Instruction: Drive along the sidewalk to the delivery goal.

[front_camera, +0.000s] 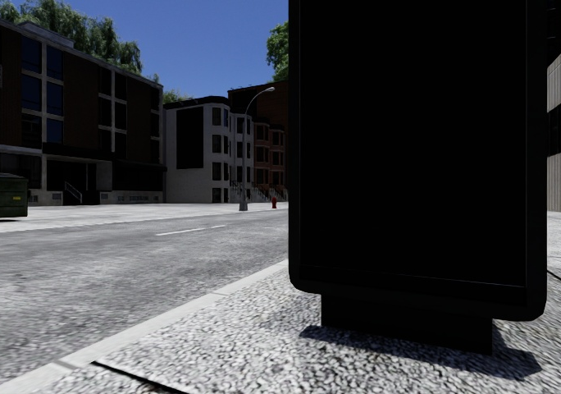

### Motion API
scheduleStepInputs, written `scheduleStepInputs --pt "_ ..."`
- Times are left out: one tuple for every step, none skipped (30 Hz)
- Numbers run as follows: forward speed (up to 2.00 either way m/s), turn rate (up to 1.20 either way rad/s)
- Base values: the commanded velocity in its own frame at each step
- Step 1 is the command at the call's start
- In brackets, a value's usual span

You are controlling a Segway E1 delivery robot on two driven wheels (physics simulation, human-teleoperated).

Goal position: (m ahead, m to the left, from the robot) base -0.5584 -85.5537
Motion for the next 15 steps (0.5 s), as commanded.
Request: scheduleStepInputs --pt "0.0 0.0" --pt "0.0 0.0" --pt "0.0 0.0" --pt "0.0 0.0" --pt "0.0 0.0" --pt "0.0 0.0" --pt "0.0 0.0" --pt "0.0 0.0" --pt "0.0 0.0" --pt "0.0 0.0" --pt "0.0 0.0" --pt "0.0 0.0" --pt "0.0 0.0" --pt "0.0 0.0" --pt "0.0 0.0"
